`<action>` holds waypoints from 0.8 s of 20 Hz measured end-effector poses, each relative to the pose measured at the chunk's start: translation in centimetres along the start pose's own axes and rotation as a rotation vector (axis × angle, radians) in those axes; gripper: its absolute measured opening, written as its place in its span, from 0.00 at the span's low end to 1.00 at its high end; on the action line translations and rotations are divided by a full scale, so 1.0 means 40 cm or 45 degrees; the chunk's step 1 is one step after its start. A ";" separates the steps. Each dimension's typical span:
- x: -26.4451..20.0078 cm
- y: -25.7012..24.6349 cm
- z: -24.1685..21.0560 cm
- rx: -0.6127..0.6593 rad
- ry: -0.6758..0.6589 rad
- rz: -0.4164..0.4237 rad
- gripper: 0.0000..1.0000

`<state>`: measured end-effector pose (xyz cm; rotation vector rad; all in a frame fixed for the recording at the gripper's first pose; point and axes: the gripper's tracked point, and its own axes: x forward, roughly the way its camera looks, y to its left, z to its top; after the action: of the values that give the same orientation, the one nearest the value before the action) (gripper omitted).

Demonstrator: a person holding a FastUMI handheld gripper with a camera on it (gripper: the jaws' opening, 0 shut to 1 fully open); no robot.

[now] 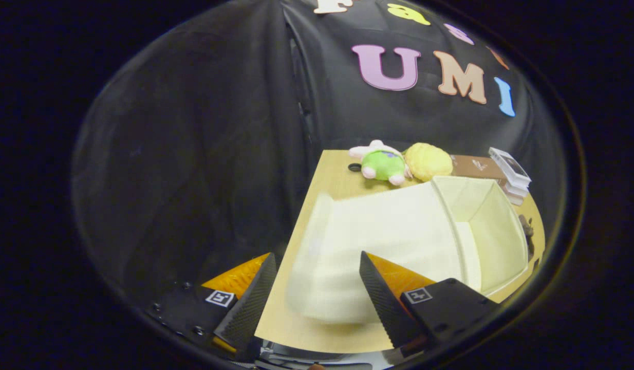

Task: Open the storage box then place both shoes into the box .Put the left shoe in first, then the right shoe, with the right side of both shoes facing outward in a uniform manner.

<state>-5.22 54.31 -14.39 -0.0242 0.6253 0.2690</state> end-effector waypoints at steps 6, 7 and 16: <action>-0.011 -0.068 0.019 -0.026 -0.033 -0.025 1.00; -0.018 -0.091 0.029 -0.028 -0.038 -0.034 1.00; -0.117 -0.478 0.174 -0.030 -0.003 -0.301 1.00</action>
<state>0.05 35.47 -7.13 -0.1193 0.6104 0.0477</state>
